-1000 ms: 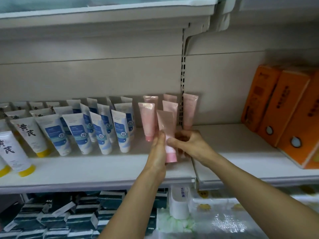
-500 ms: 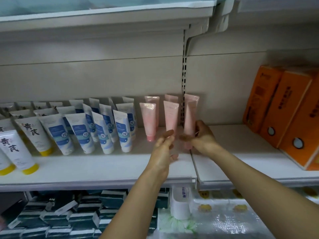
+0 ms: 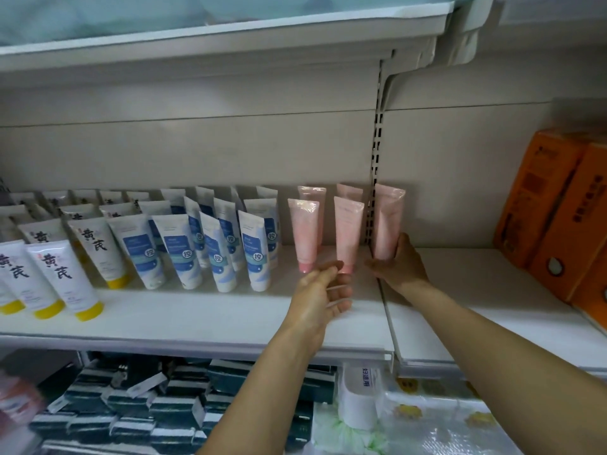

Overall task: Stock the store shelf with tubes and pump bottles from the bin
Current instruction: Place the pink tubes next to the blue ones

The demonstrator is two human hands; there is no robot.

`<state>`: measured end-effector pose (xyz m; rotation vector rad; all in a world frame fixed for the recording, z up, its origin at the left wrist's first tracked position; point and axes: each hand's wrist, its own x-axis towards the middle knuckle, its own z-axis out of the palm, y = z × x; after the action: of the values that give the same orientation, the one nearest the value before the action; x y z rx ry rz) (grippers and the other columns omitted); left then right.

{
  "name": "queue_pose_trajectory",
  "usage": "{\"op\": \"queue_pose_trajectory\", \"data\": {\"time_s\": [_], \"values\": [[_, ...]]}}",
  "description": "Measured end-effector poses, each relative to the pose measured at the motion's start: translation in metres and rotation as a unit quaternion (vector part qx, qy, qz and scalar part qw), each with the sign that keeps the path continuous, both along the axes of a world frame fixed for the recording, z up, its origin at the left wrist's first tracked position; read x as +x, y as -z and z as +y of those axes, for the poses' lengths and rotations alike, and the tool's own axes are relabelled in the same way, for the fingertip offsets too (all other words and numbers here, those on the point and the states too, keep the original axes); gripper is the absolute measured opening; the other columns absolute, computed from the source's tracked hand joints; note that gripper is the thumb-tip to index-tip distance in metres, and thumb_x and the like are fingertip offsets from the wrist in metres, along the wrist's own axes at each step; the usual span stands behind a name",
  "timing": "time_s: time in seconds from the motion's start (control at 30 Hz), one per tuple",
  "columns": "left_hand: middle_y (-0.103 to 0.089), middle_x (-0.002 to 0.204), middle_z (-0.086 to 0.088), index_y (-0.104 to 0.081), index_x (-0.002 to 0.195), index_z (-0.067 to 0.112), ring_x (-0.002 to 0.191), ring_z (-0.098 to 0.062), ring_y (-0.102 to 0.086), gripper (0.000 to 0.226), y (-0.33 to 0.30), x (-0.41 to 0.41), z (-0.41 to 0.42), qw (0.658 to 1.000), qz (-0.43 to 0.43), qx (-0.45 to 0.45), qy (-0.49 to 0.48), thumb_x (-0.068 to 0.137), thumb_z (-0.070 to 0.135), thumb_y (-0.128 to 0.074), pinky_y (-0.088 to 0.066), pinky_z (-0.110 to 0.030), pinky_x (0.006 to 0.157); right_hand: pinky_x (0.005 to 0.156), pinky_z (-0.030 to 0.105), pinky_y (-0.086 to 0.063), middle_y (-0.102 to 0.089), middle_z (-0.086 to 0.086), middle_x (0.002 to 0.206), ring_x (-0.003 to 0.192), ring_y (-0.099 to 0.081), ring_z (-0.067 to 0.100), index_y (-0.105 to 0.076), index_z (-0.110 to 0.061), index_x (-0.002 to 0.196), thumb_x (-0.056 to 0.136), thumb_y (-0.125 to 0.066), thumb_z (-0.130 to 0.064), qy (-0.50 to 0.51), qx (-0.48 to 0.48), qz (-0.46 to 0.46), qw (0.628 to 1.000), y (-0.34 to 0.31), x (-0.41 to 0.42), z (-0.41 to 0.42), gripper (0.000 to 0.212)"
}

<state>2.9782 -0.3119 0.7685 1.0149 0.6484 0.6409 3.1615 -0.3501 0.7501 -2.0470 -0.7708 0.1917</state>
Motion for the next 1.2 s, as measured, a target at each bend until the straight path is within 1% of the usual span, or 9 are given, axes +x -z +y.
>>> {"op": "queue_pose_trajectory", "data": {"time_s": [0.17, 0.47, 0.63, 0.83, 0.87, 0.93, 1.0, 1.07, 1.2], "values": [[-0.068, 0.087, -0.005, -0.063, 0.116, 0.009, 0.075, -0.018, -0.061, 0.023, -0.001, -0.004, 0.000, 1.000, -0.001, -0.001, -0.006, 0.098, 0.015, -0.050, -0.050, -0.033, 0.072, 0.080, 0.034, -0.047, -0.059, 0.011, 0.119, 0.106, -0.058, 0.032, -0.044, -0.011, 0.120, 0.070, -0.080, -0.026, 0.010, -0.005, -0.002, 1.000, 0.003, 0.006, 0.001, 0.064], [-0.068, 0.082, -0.003, -0.065, 0.107, 0.013, 0.072, -0.017, -0.061, 0.017, -0.003, -0.008, 0.000, 1.000, 0.008, 0.000, -0.014, 0.099, 0.014, -0.050, -0.050, -0.031, 0.069, 0.081, 0.037, -0.048, -0.059, 0.012, 0.117, 0.104, -0.058, 0.032, -0.046, -0.009, 0.114, 0.066, -0.083, -0.027, 0.021, -0.017, 0.012, 1.000, 0.001, 0.002, -0.004, 0.063], [-0.067, 0.080, -0.004, -0.064, 0.106, 0.012, 0.069, -0.017, -0.061, 0.017, -0.004, -0.012, 0.001, 0.999, 0.002, -0.018, -0.030, 0.099, 0.014, -0.049, -0.050, -0.031, 0.067, 0.077, 0.031, -0.045, -0.060, 0.009, 0.112, 0.100, -0.059, 0.028, -0.046, -0.011, 0.111, 0.066, -0.084, -0.025, 0.022, -0.005, 0.024, 0.999, -0.002, -0.003, -0.011, 0.061], [-0.066, 0.081, -0.005, -0.064, 0.103, 0.013, 0.072, -0.018, -0.060, 0.015, -0.003, -0.016, 0.000, 0.999, -0.007, -0.032, -0.042, 0.098, 0.015, -0.050, -0.051, -0.032, 0.071, 0.076, 0.032, -0.046, -0.052, 0.003, 0.107, 0.093, -0.055, 0.023, -0.044, -0.012, 0.117, 0.069, -0.083, -0.040, 0.063, 0.014, 0.029, 0.998, -0.005, -0.013, -0.024, 0.068], [-0.066, 0.081, -0.006, -0.064, 0.102, 0.013, 0.072, -0.019, -0.060, 0.014, -0.003, -0.017, -0.001, 0.998, -0.009, -0.036, -0.043, 0.098, 0.015, -0.051, -0.051, -0.033, 0.072, 0.076, 0.033, -0.048, -0.052, 0.003, 0.108, 0.094, -0.056, 0.024, -0.043, -0.014, 0.116, 0.070, -0.081, -0.043, 0.075, 0.020, 0.031, 0.996, -0.006, -0.016, -0.026, 0.066], [-0.066, 0.081, -0.006, -0.065, 0.102, 0.013, 0.072, -0.019, -0.060, 0.014, -0.004, -0.018, -0.002, 0.998, -0.014, -0.045, -0.045, 0.097, 0.016, -0.052, -0.052, -0.033, 0.071, 0.076, 0.037, -0.049, -0.053, 0.002, 0.102, 0.091, -0.058, 0.024, -0.042, -0.017, 0.109, 0.077, -0.074, -0.044, 0.096, 0.048, 0.031, 0.994, -0.006, -0.024, -0.030, 0.053], [-0.066, 0.079, -0.005, -0.065, 0.103, 0.013, 0.070, -0.018, -0.060, 0.014, -0.005, -0.022, -0.004, 0.997, -0.023, -0.051, -0.047, 0.096, 0.015, -0.053, -0.052, -0.032, 0.071, 0.078, 0.038, -0.050, -0.054, -0.001, 0.090, 0.085, -0.058, 0.023, -0.043, -0.017, 0.104, 0.084, -0.067, -0.038, 0.110, 0.102, 0.029, 0.988, -0.007, -0.034, -0.033, 0.037], [-0.066, 0.078, -0.004, -0.066, 0.106, 0.012, 0.069, -0.018, -0.060, 0.016, -0.006, -0.028, -0.005, 0.997, -0.034, -0.053, -0.049, 0.095, 0.015, -0.055, -0.052, -0.032, 0.071, 0.075, 0.034, -0.048, -0.054, -0.004, 0.082, 0.078, -0.057, 0.020, -0.046, -0.015, 0.104, 0.088, -0.062, -0.029, 0.108, 0.161, 0.031, 0.981, -0.009, -0.047, -0.034, 0.026], [-0.065, 0.075, -0.003, -0.064, 0.109, 0.011, 0.068, -0.017, -0.059, 0.018, -0.008, -0.047, -0.006, 0.995, -0.050, -0.054, -0.065, 0.096, 0.012, -0.052, -0.051, -0.032, 0.072, 0.070, 0.033, -0.047, -0.058, -0.002, 0.079, 0.072, -0.056, 0.015, -0.051, -0.016, 0.096, 0.090, -0.060, -0.019, 0.062, 0.258, 0.047, 0.963, -0.014, -0.080, -0.032, 0.011]]}}
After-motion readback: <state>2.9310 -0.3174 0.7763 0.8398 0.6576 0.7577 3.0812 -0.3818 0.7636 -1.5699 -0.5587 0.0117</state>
